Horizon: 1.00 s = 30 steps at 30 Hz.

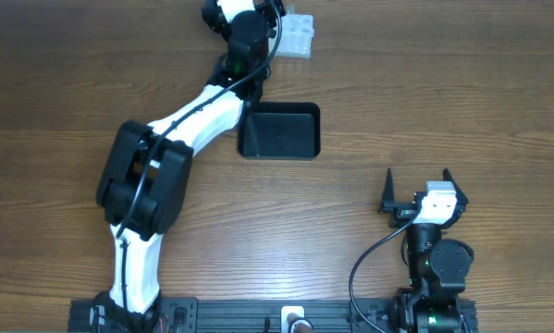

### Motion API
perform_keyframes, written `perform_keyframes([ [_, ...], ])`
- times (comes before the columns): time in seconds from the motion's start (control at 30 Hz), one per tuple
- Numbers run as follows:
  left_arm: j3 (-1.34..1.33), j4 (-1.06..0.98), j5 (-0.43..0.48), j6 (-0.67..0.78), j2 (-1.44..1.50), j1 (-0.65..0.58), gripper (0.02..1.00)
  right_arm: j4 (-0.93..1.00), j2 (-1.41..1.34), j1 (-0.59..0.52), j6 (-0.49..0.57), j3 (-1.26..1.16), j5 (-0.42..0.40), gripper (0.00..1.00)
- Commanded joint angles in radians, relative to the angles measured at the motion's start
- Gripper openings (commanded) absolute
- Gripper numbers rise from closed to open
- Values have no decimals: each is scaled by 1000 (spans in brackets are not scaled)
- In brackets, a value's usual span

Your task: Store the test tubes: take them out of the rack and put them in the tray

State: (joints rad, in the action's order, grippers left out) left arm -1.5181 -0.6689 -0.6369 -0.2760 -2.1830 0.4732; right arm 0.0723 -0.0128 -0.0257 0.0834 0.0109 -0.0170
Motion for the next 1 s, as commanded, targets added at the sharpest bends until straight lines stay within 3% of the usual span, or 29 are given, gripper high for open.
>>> perform_keyframes([
  [0.03,-2,-47,-3,12,-49,-28,998,2,7,-3,0,-6,2,991],
  [0.3,-92,-68,151,177,-139,-64,1000,2,7,-3,0,-6,2,991],
  [0.6,-126,-23,332,195,-183,-120,1000,2,7,-3,0,-6,2,991],
  [1.0,-180,24,386,246,-209,-118,1000,2,7,-3,0,-6,2,991],
])
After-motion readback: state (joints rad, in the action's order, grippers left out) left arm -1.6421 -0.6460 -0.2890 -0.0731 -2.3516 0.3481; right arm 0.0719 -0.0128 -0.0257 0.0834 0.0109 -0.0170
